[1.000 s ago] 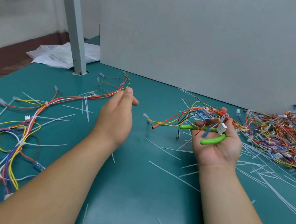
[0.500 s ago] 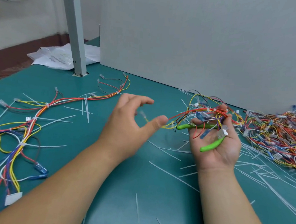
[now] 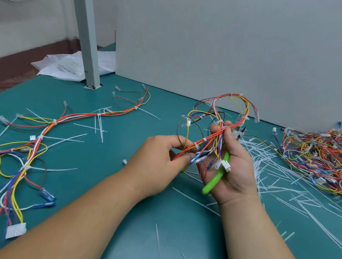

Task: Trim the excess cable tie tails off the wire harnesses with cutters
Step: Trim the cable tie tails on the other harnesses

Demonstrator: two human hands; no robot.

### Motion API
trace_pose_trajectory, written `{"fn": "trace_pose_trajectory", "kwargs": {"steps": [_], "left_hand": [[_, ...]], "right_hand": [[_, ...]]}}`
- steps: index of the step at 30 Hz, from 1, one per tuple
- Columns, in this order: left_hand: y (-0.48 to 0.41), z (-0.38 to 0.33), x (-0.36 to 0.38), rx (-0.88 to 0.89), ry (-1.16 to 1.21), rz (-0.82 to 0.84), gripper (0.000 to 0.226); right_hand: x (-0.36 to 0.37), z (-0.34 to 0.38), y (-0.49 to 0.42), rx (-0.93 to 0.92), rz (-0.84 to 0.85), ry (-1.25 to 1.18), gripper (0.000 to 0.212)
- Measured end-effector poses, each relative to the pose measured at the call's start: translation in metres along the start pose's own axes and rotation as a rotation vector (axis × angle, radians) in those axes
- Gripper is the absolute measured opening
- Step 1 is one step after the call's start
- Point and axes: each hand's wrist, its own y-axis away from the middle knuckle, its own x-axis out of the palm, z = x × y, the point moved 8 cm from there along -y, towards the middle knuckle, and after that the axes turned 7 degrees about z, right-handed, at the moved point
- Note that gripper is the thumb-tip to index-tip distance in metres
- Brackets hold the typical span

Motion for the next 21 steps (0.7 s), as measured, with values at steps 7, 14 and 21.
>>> {"fn": "trace_pose_trajectory", "kwargs": {"steps": [7, 14, 21], "left_hand": [[0.001, 0.001, -0.018, 0.011, 0.044, -0.178, 0.014], [-0.001, -0.006, -0.009, 0.048, -0.034, -0.087, 0.038], [0.000, 0.006, 0.003, -0.082, -0.057, 0.094, 0.077]], "right_hand": [[0.000, 0.002, 0.002, -0.061, -0.028, 0.139, 0.011], [-0.004, 0.004, -0.001, -0.048, -0.056, 0.073, 0.009], [-0.027, 0.024, -0.001, -0.087, -0.165, -0.106, 0.023]]}}
